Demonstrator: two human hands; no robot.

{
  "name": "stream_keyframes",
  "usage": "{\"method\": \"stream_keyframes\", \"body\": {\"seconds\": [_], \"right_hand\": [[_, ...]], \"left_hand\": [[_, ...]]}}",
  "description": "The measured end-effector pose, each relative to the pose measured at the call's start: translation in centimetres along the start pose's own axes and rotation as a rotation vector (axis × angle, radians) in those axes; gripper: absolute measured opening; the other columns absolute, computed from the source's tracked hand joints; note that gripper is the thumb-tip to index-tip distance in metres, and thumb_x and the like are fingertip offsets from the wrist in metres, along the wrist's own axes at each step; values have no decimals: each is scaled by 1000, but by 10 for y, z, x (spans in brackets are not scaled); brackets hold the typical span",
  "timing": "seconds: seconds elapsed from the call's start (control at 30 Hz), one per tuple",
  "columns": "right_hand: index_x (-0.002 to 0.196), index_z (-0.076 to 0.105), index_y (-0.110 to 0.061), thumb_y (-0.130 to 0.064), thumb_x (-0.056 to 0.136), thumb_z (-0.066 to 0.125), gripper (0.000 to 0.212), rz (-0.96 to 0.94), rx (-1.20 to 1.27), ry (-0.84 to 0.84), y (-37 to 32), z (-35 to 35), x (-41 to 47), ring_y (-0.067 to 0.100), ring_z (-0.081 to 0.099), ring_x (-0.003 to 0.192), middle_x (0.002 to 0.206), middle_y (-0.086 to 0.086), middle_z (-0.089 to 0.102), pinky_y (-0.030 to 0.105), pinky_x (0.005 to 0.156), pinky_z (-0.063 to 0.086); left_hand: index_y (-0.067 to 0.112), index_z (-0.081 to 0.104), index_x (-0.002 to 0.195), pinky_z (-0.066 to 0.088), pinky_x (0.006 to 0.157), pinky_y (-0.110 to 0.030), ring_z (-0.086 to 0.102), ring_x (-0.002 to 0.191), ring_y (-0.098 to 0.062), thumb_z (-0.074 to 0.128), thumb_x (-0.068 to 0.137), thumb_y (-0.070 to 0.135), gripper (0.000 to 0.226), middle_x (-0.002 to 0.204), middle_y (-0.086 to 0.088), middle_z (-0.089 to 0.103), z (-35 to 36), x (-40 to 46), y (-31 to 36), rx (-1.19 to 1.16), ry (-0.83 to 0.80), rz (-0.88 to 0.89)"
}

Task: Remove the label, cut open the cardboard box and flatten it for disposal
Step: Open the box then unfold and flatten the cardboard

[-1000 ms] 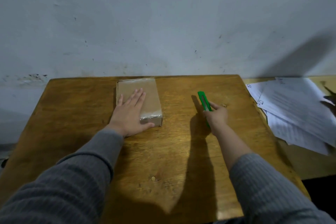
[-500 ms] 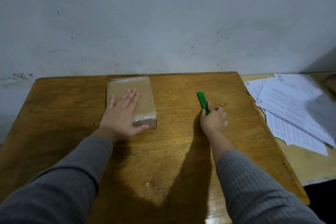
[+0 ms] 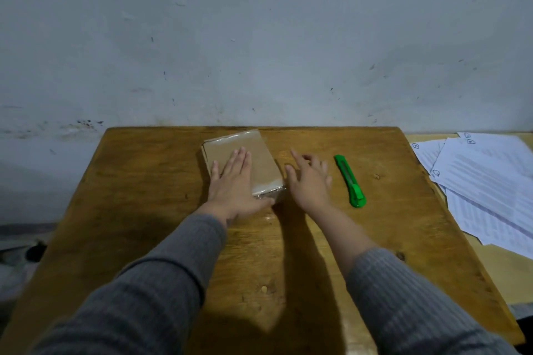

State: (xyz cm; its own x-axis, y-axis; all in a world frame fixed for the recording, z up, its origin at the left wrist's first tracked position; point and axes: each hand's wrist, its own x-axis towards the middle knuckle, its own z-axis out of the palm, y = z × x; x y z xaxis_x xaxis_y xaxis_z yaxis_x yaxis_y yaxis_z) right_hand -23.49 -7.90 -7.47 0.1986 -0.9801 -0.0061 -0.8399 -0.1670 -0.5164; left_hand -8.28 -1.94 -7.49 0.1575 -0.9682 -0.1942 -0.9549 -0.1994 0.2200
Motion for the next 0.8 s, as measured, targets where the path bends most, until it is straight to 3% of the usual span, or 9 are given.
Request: {"method": "stream_keyframes", "body": {"seconds": [0.1, 0.23, 0.43, 0.67, 0.73, 0.8], "right_hand": [[140, 42, -29, -33, 95, 44, 45, -114, 47, 40, -27, 12, -10, 21, 32, 128, 140, 1, 43, 41, 100, 28], [139, 43, -26, -37, 96, 42, 45, -229, -69, -6, -40, 25, -22, 18, 27, 134, 144, -3, 41, 39, 107, 23], [144, 32, -28, -52, 97, 27, 54, -278, -252, -94, -38, 32, -23, 21, 14, 142, 151, -2, 26, 51, 116, 8], [148, 23, -30, -51, 98, 20, 55, -334, -367, -167, -32, 24, 2, 19, 7, 147, 157, -3, 18, 61, 113, -12], [148, 23, -30, -55, 97, 18, 57, -336, -404, -140, -34, 24, -1, 21, 2, 148, 159, -1, 16, 61, 112, -16], [149, 18, -33, -63, 93, 17, 63, -252, -366, -109, -35, 28, -11, 26, -9, 147, 161, 3, 1, 57, 109, -22]], "left_hand": [[19, -8, 153, -10, 118, -48, -12, 147, -11, 36, 82, 77, 101, 160, 6, -15, -11, 1, -29, -32, 51, 30], [22, -6, 153, -5, 117, -55, -15, 146, -12, 19, 98, 56, 69, 160, 5, -14, -21, 1, -69, -43, 78, -75], [20, -15, 151, -7, 116, -57, -19, 145, -12, 13, 98, 56, 70, 158, 4, -21, -9, 4, -83, 58, 32, -33], [19, -17, 150, -10, 115, -58, -21, 144, -14, 11, 99, 53, 68, 157, 2, -25, -5, 1, -72, 21, 24, -83], [19, -17, 150, -10, 115, -59, -22, 144, -15, 11, 99, 53, 67, 157, 2, -24, -3, -1, -69, 16, 39, -111], [19, -17, 150, -11, 114, -60, -22, 144, -15, 10, 99, 53, 67, 157, 2, -24, -2, -2, -65, 24, 47, -142]]}}
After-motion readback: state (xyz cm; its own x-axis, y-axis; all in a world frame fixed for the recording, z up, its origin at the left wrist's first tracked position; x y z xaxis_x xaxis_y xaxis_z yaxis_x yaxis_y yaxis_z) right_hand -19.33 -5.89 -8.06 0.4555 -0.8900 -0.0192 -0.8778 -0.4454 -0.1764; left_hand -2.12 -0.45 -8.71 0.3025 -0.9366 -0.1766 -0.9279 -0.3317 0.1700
